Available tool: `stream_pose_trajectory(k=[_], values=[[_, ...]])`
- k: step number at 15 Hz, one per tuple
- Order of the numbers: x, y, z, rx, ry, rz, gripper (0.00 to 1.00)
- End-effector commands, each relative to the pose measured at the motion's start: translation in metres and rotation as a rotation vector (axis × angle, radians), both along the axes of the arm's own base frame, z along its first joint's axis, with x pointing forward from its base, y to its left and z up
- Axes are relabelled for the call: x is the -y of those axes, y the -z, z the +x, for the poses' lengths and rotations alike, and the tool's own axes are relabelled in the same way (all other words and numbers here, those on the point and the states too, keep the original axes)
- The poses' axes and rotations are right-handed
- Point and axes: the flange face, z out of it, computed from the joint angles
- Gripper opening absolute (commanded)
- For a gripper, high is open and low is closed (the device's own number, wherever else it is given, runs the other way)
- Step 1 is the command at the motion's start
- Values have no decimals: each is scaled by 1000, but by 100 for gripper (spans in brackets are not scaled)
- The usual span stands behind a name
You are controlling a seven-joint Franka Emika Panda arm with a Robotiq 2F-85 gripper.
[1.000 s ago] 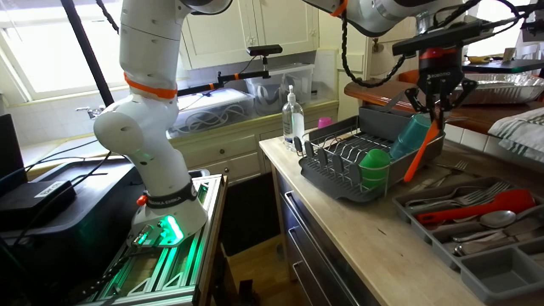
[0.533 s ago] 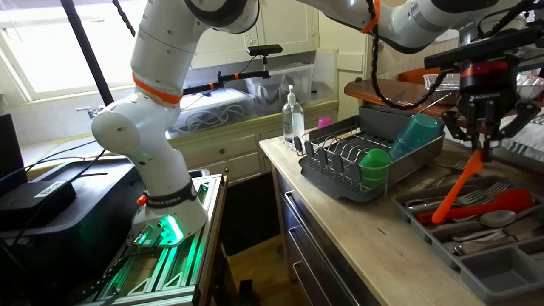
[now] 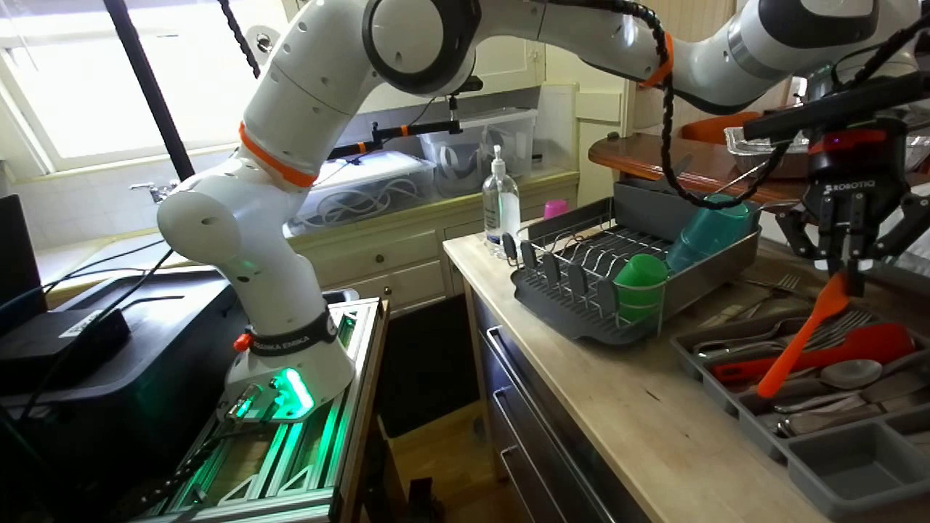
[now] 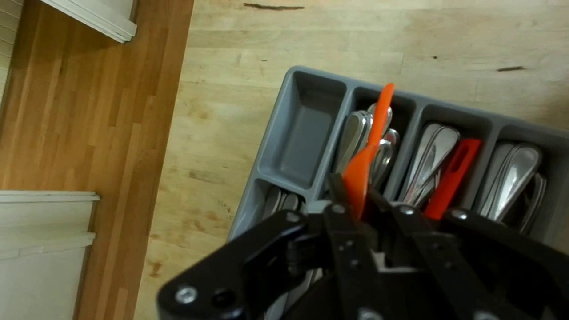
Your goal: Put the orange spoon in the cutlery holder.
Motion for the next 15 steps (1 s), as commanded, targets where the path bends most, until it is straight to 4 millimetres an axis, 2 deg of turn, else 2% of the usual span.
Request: stream_pose_trajectory(k=[1,11,12,13,15], values=[[-3,15,14,26,33,-6,2],[-16,40,25,6,15,-36,2],[-16,42,24,-5,19,-45,13],[-16,44,24,-12,27,-45,36],[-15,45,22,-24,41,-42,40]])
